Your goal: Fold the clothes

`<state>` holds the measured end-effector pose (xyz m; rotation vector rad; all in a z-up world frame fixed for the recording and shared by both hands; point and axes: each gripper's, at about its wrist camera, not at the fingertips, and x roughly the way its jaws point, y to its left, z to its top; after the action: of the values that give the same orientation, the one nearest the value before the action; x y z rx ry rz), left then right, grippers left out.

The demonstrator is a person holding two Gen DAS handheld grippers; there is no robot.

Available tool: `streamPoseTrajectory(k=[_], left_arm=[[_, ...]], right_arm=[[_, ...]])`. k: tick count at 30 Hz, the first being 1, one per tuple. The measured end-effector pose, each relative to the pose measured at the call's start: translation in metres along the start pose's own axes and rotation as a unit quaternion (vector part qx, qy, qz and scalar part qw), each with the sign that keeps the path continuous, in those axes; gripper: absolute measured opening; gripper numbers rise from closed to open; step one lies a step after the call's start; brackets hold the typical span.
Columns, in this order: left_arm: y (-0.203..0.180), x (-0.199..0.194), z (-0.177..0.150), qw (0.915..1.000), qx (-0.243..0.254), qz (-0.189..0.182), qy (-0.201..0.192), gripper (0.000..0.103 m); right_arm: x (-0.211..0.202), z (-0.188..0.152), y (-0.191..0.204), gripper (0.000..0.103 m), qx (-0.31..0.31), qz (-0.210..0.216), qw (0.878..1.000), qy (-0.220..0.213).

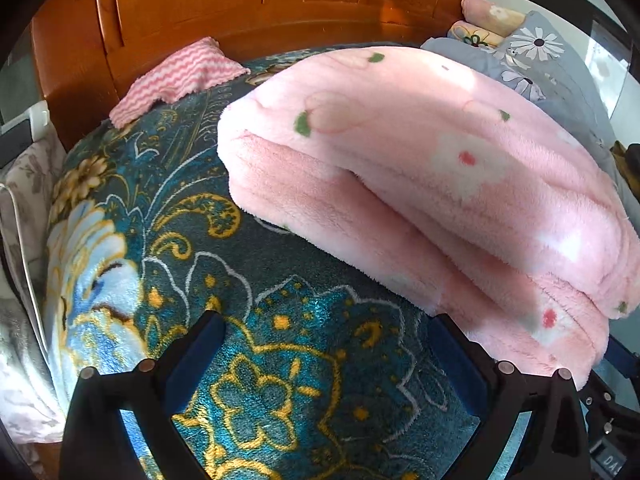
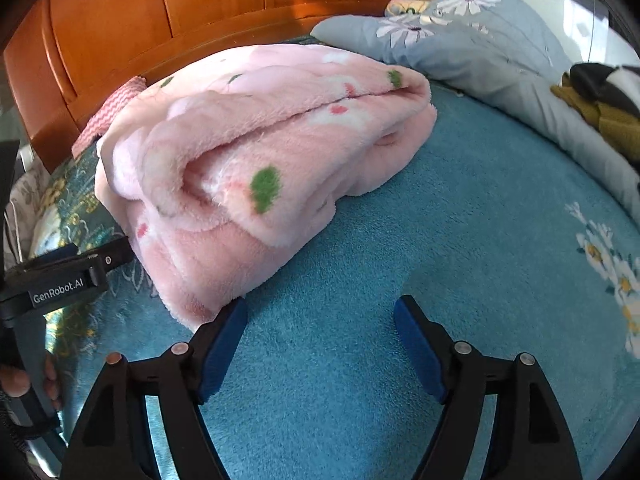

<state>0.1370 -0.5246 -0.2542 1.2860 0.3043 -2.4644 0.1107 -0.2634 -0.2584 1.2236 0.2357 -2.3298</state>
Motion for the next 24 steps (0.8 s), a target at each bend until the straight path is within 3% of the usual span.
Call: streamPoseTrajectory(k=[24], left_arm=[[-0.002, -0.004, -0.013, 0.9994, -0.01, 0.018, -0.029, 0.103]], right_arm=[[-0.002, 0.015, 0.009, 0.087, -0.004, -0.02, 1.0, -0.01]])
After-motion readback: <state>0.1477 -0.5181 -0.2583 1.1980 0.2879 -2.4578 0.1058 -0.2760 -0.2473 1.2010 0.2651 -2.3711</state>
